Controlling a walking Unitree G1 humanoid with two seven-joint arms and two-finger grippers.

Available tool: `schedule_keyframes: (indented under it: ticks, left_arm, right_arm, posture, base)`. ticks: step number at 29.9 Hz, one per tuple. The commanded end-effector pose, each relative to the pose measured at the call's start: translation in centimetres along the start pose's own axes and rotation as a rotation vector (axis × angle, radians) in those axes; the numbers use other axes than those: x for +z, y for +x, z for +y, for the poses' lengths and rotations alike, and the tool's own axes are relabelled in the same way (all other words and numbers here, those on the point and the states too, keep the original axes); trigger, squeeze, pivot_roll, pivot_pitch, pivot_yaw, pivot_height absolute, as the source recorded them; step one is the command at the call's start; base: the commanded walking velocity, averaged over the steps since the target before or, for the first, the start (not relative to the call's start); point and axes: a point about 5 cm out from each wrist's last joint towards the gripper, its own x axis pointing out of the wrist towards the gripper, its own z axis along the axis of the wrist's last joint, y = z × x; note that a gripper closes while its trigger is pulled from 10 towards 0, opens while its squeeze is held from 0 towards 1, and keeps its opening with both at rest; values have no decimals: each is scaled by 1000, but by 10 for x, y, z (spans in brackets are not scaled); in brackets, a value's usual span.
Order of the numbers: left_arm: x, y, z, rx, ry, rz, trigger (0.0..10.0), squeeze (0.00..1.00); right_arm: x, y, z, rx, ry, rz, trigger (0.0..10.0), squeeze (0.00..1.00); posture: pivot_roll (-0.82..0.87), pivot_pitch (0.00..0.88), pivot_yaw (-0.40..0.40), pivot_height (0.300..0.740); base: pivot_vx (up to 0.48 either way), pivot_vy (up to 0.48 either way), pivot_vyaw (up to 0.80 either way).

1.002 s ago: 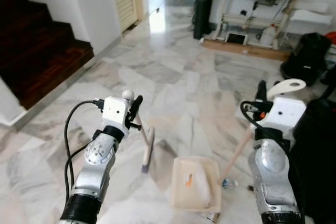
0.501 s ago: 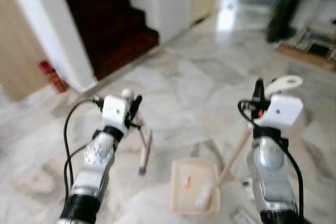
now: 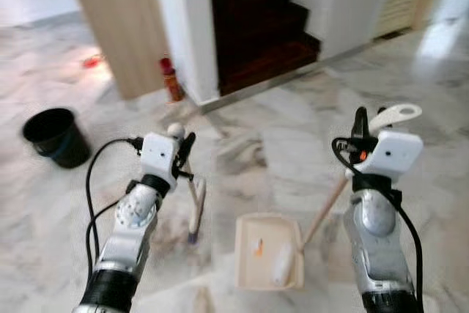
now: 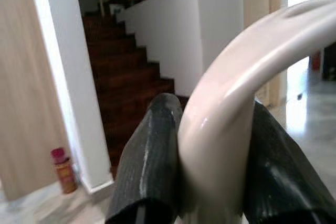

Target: Sweep floor

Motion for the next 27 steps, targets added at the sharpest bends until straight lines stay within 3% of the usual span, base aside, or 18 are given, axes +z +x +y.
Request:
schedule_keyframes:
  ticks: [1, 19, 27]
  left_arm:
    - [11, 2, 3, 1, 20, -49, 10000, 0]
    - [14, -2, 2, -9, 40, -55, 10000, 0]
    - [16, -2, 0, -15, 56, -64, 10000, 0]
  right_arm:
    - [10, 5, 1, -1, 10, -51, 10000, 0]
    - [9, 4, 5, 15, 25, -47, 10000, 0]
    - [10, 6, 9, 34, 61, -48, 10000, 0]
  posture:
    - [-49, 26, 40, 740]
    - [-44, 3, 40, 740]
    - [-49, 0, 42, 740]
  base:
    - [0, 0, 800]
    - [0, 0, 795]
    - [0, 0, 54]
